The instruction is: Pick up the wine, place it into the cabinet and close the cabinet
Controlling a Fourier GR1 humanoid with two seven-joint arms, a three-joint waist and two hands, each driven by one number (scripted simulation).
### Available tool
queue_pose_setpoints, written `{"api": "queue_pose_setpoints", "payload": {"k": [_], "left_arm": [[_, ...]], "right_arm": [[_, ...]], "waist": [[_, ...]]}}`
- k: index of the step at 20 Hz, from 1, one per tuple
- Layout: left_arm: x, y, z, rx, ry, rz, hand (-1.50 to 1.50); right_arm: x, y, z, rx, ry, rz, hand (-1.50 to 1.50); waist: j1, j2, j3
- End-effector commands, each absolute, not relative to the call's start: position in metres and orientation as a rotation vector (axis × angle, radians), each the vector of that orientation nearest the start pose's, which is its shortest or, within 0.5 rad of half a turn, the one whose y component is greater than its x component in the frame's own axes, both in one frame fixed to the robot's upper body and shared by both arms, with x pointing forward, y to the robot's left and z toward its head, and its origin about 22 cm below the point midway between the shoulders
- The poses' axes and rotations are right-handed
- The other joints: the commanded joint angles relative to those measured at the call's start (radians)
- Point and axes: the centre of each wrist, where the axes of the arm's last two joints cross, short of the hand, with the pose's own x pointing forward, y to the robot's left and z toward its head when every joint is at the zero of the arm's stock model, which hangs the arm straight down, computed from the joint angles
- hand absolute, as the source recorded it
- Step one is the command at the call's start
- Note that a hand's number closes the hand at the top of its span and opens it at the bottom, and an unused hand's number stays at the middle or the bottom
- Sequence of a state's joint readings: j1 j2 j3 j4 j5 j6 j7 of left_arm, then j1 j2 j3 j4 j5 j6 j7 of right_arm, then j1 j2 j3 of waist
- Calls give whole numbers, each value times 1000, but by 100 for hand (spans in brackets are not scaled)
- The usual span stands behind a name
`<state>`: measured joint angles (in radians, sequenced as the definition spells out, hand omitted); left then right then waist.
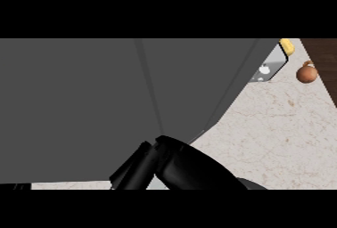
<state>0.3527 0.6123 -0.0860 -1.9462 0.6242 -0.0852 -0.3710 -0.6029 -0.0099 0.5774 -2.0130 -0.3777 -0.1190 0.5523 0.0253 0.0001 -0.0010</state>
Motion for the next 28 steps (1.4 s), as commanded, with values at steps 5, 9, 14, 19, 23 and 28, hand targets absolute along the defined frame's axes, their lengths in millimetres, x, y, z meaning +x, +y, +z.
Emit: {"api": "queue_pose_setpoints", "payload": {"k": [5, 9, 14, 19, 23, 28], "left_arm": [[163, 328, 63, -226, -1871, -78, 150], [159, 333, 57, -224, -1881, -89, 150], [155, 333, 73, -233, -1881, -97, 150], [166, 326, 74, -221, -1867, -85, 150], [149, 321, 65, -243, -1869, -97, 150], [162, 343, 72, -201, -1846, -96, 150]], "right_arm": [[260, -30, 225, 880, -1674, 549, 150], [283, -19, 225, 862, -1649, 488, 150], [308, -9, 199, 808, -1610, 443, 150], [334, -32, 178, 793, -1582, 426, 150], [367, -56, 178, 739, -1602, 369, 150], [376, -74, 177, 695, -1652, 360, 150]], "waist": [[-10, 2, 1], [-7, 1, 0], [0, 1, 1], [-16, 1, 1], [-7, 2, 1], [-16, 3, 1]]}}
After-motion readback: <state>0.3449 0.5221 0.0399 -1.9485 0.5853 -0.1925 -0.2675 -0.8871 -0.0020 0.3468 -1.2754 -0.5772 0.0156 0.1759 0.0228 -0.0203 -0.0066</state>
